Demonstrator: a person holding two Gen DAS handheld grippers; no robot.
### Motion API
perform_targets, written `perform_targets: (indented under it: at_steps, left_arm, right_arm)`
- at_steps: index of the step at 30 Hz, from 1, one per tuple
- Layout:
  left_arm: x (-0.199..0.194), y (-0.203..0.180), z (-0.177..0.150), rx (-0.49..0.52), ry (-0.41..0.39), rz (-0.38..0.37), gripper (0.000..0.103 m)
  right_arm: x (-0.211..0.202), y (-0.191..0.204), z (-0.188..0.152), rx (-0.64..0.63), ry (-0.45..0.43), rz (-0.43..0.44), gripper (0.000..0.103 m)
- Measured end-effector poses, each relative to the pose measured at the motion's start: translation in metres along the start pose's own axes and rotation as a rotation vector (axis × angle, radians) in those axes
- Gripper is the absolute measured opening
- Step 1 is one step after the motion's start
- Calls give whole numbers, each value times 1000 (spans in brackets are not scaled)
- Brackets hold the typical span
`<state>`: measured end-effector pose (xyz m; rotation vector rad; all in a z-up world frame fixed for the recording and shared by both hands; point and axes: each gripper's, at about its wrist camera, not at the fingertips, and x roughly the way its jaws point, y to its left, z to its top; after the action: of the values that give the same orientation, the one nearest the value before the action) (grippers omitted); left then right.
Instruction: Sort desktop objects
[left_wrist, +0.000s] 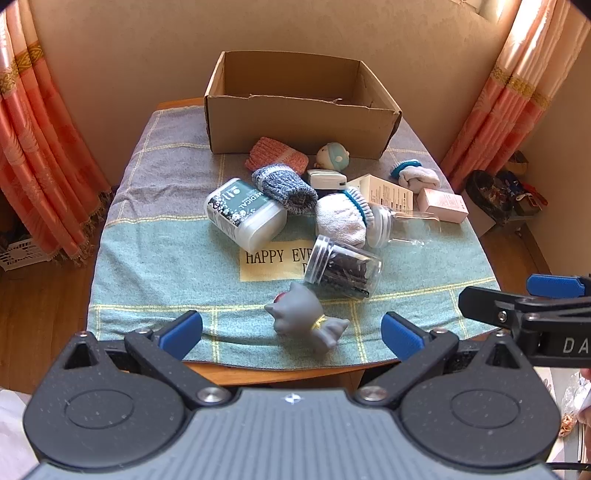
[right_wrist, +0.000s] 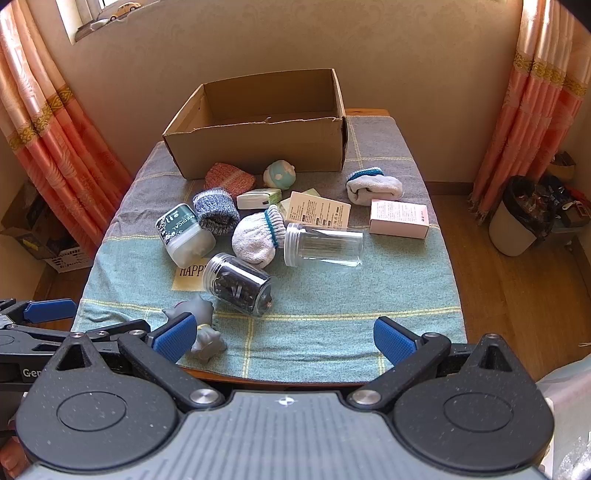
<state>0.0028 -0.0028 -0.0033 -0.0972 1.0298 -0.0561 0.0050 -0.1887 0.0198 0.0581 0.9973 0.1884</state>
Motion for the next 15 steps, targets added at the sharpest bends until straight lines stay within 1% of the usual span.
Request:
perform_targets:
  at_steps: [15]
  left_arm:
    - [3,2,-2,-1,10,-1,102]
  right_arm:
    - [5,0,0,-2,13,4,103]
